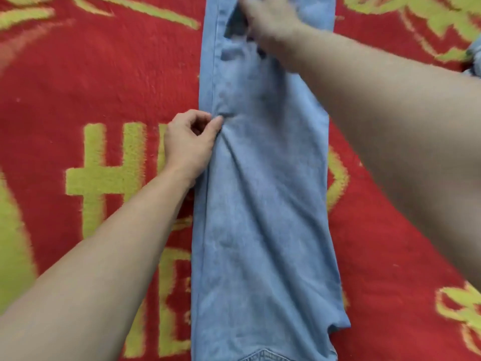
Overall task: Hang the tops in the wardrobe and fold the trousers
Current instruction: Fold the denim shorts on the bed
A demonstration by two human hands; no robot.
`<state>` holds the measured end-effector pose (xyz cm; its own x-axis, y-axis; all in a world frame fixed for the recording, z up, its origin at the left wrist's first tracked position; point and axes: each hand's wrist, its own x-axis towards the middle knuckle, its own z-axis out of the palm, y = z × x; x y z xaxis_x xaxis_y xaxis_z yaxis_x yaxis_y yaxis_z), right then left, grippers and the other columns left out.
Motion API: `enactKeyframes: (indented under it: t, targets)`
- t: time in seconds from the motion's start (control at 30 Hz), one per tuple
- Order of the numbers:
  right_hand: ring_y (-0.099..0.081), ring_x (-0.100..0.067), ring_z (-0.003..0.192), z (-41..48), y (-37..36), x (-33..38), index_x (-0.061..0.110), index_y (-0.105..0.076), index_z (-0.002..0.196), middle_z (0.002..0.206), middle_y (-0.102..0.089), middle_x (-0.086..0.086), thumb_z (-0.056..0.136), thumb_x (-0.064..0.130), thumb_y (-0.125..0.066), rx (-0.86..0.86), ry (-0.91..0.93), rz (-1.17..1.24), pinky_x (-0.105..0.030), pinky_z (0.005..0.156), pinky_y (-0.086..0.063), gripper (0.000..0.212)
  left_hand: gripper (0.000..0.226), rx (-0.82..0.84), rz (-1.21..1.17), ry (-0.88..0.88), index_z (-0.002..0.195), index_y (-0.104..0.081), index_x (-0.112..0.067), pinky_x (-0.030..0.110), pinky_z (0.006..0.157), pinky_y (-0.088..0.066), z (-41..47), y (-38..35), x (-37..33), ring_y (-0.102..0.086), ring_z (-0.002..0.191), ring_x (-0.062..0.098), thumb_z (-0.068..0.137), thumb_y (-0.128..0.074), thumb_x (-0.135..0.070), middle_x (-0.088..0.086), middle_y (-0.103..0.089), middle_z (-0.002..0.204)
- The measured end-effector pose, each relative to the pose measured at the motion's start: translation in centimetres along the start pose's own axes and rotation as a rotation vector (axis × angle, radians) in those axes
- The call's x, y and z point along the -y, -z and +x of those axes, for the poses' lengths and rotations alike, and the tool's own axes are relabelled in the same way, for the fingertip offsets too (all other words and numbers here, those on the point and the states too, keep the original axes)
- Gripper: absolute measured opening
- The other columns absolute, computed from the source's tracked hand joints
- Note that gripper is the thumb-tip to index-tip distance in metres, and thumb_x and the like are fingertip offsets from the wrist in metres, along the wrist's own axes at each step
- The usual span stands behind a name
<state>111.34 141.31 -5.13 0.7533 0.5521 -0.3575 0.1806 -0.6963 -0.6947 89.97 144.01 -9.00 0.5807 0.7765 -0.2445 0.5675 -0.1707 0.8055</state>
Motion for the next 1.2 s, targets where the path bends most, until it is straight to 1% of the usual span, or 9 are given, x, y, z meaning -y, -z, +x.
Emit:
enactKeyframes:
  t: [0.13,0.23,0.4,0.53,0.67,0.8,0.93,1.1,1.2]
  targets:
    - [-0.048,-0.02,0.124,1.4,-3.6,-1.5,0.025,-0.046,0.141,0.135,-0.041,-0.007,0.094,0.049,-0.053,0.017,0.042,-0.144,-0.03,0.112,-0.036,0.053,0.014,0.138,-0.126,0.082,0.088,-0.069,-0.016,0.024,0.07,-0.045,0.6,0.8,0.3,-0.051,0.072,0.009,0.091,-0.07,-0.029,0.001,-0.063,0.082]
    - [-0.052,-0.013,0.119,1.7,-4.2,-0.9,0.026,-0.053,0.135,0.134,-0.047,-0.001,0.089,0.056,-0.059,-0.15,0.003,-0.035,-0.021,0.105,-0.036,0.055,0.01,0.231,-0.186,0.117,0.088,-0.064,-0.017,0.032,0.069,-0.043,0.7,1.6,0.1,-0.048,0.074,0.015,0.093,-0.068,-0.025,0.005,-0.059,0.082]
    - [-0.064,-0.014,0.107,2.2,-3.7,0.5,0.017,-0.068,0.104,0.11,-0.07,0.006,0.091,0.023,-0.05,-0.231,-0.042,-0.106,-0.02,0.087,-0.045,0.023,0.016,0.295,-0.309,0.197,0.08,-0.057,-0.018,0.018,0.064,-0.038,1.0,1.9,-0.4,-0.046,0.068,0.005,0.095,-0.062,-0.013,-0.001,-0.054,0.08]
    - [-0.057,-0.02,0.092,2.2,-4.2,0.7,0.023,-0.055,0.087,0.102,-0.063,-0.001,0.092,0.037,-0.052,-0.274,0.023,-0.325,-0.027,0.076,-0.043,0.015,0.02,0.324,-0.332,0.203,0.078,-0.054,-0.019,0.008,0.055,-0.035,1.1,2.0,-0.6,-0.043,0.055,-0.007,0.095,-0.059,-0.01,-0.007,-0.051,0.073]
    - [-0.038,-0.016,0.078,2.4,-4.1,1.5,0.018,-0.025,0.064,0.083,-0.044,-0.003,0.093,0.027,-0.046,-0.342,0.024,-0.393,-0.021,0.062,-0.024,0.037,0.022,0.331,-0.349,0.193,0.077,-0.053,-0.019,0.008,0.053,-0.034,1.1,2.3,-0.8,-0.043,0.053,-0.008,0.095,-0.058,-0.008,-0.009,-0.05,0.07]
    - [-0.031,-0.011,0.075,1.4,-5.0,2.6,0.021,-0.023,0.066,0.065,-0.027,0.004,0.097,0.026,-0.044,-0.417,0.196,-0.28,-0.019,0.065,-0.021,0.039,0.031,0.272,-0.326,0.202,0.069,-0.044,-0.022,0.015,0.053,-0.03,1.1,2.1,-0.8,-0.035,0.055,-0.003,0.093,-0.049,-0.004,-0.008,-0.039,0.066]
    - [-0.04,-0.012,0.082,0.8,-5.6,2.1,0.021,-0.042,0.083,0.089,-0.049,-0.003,0.101,0.026,-0.041,-0.171,0.248,-0.355,-0.027,0.07,-0.031,0.019,0.033,0.248,-0.295,0.185,0.067,-0.04,-0.024,0.016,0.054,-0.03,1.1,1.8,-0.6,-0.033,0.06,0.0,0.093,-0.046,-0.005,-0.008,-0.037,0.067]
    - [-0.057,-0.017,0.114,-3.0,-3.4,0.1,0.01,-0.063,0.125,0.124,-0.063,-0.006,0.097,0.012,-0.043,-0.282,0.339,-0.198,-0.016,0.092,-0.035,0.034,0.029,0.238,-0.257,0.191,0.068,-0.043,-0.025,0.021,0.057,-0.031,1.4,1.6,-0.1,-0.035,0.061,0.001,0.093,-0.049,-0.011,-0.012,-0.04,0.065]
    - [-0.054,-0.025,0.122,-8.2,-2.3,-3.7,0.007,-0.059,0.134,0.134,-0.056,-0.016,0.099,0.017,-0.044,-0.266,0.427,-0.23,-0.031,0.103,-0.041,0.039,0.025,0.272,-0.268,0.201,0.072,-0.048,-0.025,0.018,0.055,-0.033,1.5,1.6,0.1,-0.038,0.057,-0.002,0.095,-0.053,-0.015,-0.013,-0.045,0.065]
